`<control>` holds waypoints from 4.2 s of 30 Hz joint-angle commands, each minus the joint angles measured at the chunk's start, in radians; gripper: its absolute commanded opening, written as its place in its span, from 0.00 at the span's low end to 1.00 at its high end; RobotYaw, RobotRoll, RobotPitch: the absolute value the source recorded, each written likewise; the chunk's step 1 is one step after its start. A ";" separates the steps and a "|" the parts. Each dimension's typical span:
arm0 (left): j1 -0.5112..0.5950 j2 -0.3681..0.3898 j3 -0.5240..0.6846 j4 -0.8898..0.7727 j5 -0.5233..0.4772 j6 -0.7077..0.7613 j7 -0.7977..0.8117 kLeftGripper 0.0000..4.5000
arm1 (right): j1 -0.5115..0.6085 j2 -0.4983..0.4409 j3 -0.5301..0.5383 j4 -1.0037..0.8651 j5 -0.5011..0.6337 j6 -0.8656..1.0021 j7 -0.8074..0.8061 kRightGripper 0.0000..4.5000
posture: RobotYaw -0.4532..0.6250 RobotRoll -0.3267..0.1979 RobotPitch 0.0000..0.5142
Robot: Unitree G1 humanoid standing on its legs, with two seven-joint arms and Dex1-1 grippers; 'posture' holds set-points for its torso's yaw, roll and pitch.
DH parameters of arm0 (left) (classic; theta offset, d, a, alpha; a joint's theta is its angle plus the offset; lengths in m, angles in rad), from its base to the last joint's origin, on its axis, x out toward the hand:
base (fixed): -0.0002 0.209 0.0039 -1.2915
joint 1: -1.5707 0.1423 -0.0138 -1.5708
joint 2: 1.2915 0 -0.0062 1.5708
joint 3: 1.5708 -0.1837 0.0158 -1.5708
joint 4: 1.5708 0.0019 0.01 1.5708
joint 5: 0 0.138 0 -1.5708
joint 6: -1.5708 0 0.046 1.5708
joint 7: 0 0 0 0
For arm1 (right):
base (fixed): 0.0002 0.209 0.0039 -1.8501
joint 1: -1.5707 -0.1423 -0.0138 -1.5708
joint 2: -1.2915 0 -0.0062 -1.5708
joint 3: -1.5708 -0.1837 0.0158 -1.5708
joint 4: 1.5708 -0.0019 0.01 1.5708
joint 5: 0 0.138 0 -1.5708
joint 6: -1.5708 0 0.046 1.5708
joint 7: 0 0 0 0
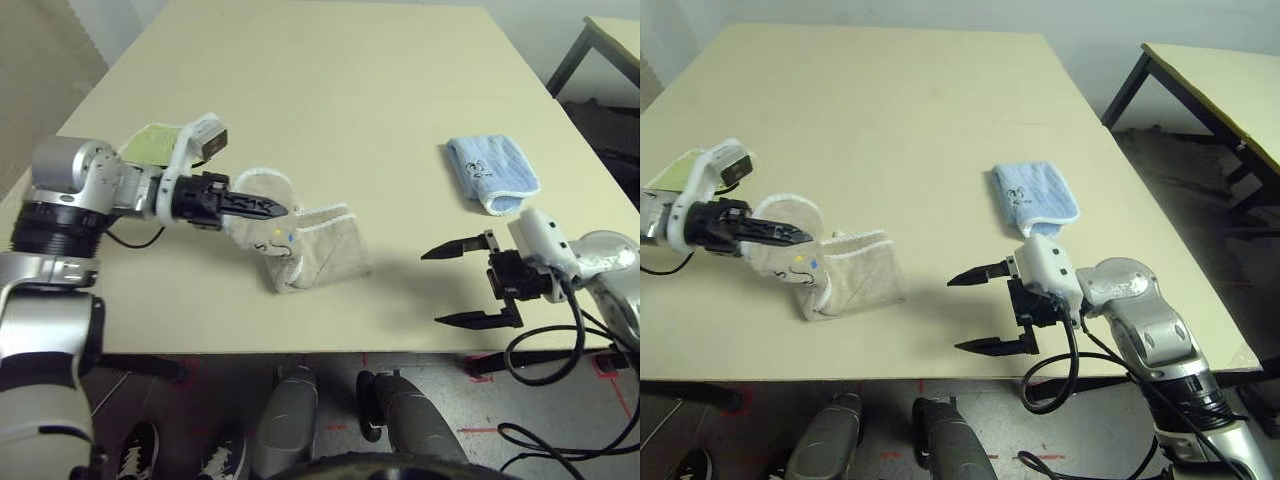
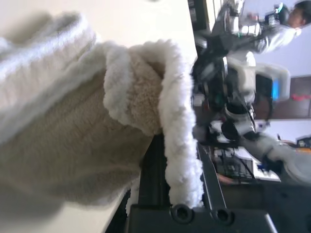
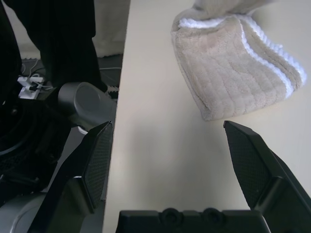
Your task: Fold the towel and set it aside.
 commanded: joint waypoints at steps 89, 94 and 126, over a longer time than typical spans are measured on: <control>0.607 -0.154 -0.041 -0.461 0.386 -1.371 0.048 0.87 | -0.454 0.459 0.270 0.655 -0.255 -0.084 -0.002 0.00 | 0.55 0.62 0.31; 0.606 -0.138 -0.045 -0.458 0.381 -1.335 0.038 0.53 | -0.451 0.456 0.281 0.669 -0.271 -0.096 0.007 0.00 | 0.55 0.62 0.31; 0.783 0.028 0.060 -0.479 0.382 -1.386 -0.030 0.01 | -0.462 0.351 0.204 0.628 -0.236 -0.037 0.043 0.00 | 0.58 0.62 0.31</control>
